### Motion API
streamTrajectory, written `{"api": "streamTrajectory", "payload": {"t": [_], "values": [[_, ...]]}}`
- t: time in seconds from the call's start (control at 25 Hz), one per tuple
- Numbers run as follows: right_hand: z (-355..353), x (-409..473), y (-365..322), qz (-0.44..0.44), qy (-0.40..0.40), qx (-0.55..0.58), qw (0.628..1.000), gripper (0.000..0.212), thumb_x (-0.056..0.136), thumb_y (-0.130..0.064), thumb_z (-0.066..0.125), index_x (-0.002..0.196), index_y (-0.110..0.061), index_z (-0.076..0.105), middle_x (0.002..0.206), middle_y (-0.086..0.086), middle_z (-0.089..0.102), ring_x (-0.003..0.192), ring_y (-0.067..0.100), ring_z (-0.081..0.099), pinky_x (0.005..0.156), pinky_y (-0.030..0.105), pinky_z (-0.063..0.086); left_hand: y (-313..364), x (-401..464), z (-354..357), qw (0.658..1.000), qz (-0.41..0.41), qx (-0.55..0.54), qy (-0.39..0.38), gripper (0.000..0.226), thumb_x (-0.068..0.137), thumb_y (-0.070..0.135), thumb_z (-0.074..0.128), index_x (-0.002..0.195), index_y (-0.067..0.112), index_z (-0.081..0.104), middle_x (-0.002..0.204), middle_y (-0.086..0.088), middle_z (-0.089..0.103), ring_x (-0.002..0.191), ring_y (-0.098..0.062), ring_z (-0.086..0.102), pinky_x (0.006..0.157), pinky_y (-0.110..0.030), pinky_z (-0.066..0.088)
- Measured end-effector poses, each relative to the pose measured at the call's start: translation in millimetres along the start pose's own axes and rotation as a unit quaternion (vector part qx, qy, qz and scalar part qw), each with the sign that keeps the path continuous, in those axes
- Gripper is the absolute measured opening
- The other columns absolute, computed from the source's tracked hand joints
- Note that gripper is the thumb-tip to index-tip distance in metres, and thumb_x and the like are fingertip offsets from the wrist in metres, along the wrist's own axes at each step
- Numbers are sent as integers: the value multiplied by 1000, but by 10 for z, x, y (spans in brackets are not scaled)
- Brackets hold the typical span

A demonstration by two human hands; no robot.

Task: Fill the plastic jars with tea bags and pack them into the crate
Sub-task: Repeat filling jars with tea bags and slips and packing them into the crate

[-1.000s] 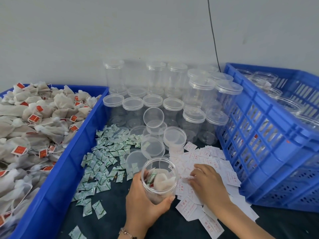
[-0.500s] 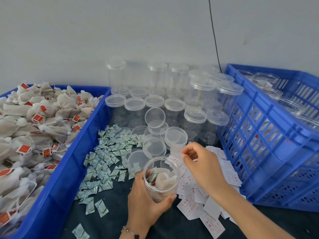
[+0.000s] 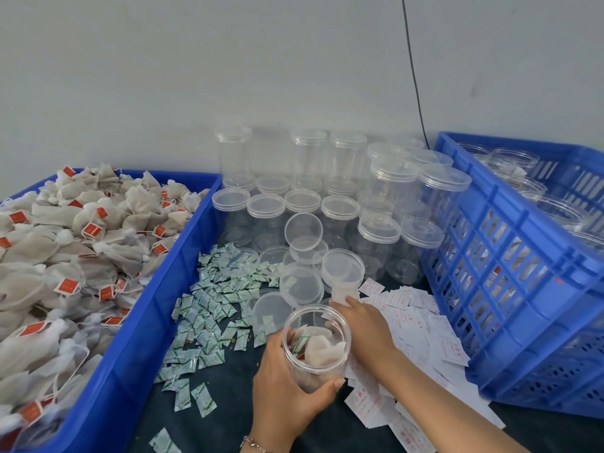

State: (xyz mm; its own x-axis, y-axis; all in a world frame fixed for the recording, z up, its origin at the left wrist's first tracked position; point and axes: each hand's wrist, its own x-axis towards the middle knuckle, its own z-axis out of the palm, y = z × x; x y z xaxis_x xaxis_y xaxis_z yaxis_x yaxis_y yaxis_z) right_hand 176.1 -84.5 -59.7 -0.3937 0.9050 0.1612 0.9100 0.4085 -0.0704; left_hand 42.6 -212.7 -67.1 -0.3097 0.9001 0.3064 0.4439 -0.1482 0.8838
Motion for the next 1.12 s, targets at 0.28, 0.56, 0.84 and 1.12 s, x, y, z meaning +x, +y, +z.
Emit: {"api": "streamTrajectory", "payload": {"t": [0.28,0.56,0.84,1.12], "values": [[-282,-181,-137,18,140,107,984,28,96,-23,47,122,-24,58,111,-8,66,101,12,59,73,19,37,-32,8,1,1000,16,-2,3,93,43,67,75,126,39,44,121,35,48,109,12,52,82,-6,42],[-762,-666,-280,-262,174,235,920,25,92,-25,49,106,-19,70,114,-5,68,125,4,47,98,30,45,-42,3,26,999,18,19,25,83,45,70,71,119,45,41,111,20,58,102,5,58,78,-21,50],[-851,-837,-146,-275,146,159,937,31,93,-37,47,102,-25,74,123,-11,63,128,10,47,102,24,38,-36,-8,34,1000,5,3,22,79,45,76,69,114,49,40,111,24,56,105,9,55,81,-18,46],[-1003,-749,-408,-236,114,-75,962,66,94,-55,24,61,-25,72,70,-15,65,91,7,60,94,39,48,11,-5,29,1000,-7,9,13,76,47,63,66,115,56,33,111,30,52,100,14,52,75,-11,41]]}}
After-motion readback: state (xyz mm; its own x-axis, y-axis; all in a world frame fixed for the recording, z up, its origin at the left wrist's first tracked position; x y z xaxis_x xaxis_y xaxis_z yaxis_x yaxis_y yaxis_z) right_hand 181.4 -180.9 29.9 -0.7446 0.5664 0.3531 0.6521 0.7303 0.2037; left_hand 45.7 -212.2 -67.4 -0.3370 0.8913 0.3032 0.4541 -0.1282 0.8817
